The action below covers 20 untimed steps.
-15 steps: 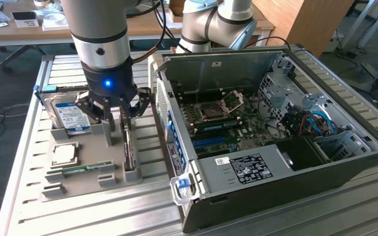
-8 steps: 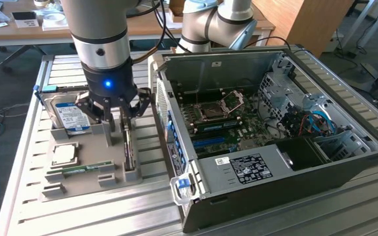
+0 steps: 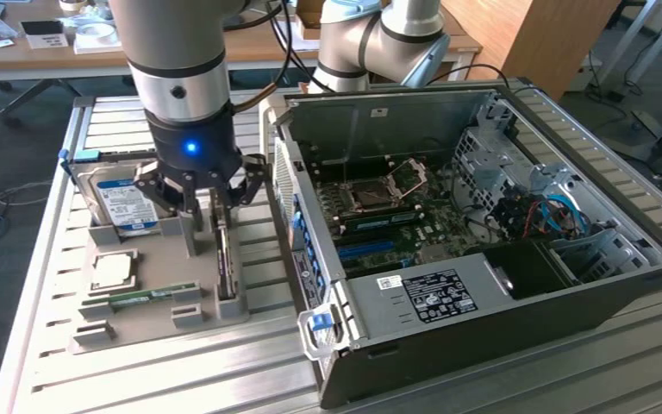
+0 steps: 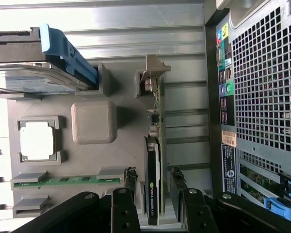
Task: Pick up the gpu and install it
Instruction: 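Pick up the gpu and move the gpu toward the slot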
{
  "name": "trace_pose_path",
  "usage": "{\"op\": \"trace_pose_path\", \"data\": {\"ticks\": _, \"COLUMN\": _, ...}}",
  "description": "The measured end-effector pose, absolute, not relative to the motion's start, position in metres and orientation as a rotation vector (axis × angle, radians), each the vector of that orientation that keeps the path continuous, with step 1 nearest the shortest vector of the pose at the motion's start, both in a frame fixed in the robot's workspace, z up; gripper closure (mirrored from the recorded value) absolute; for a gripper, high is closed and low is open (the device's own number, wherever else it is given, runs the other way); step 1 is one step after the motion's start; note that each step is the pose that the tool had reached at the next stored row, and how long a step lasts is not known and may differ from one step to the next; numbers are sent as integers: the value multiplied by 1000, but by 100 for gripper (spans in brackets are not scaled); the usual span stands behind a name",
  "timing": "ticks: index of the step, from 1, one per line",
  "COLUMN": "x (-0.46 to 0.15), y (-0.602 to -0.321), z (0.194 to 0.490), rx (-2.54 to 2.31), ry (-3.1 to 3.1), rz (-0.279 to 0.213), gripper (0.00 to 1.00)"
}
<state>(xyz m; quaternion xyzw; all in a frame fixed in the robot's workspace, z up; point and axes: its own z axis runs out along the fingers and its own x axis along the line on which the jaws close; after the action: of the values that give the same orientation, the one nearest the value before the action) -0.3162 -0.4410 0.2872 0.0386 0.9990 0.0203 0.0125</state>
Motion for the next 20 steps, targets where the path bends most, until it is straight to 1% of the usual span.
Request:
{"op": "trace_pose_path", "data": {"ticks": 9, "x": -316, "y": -441, "z": 277, "rx": 120, "ry": 3114, "rz": 63, "gripper": 58}}
{"op": "trace_pose_path", "data": {"ticks": 20, "x": -312, "y": -441, "z": 274, "rx": 121, "ry": 3114, "rz": 63, "gripper": 58}}
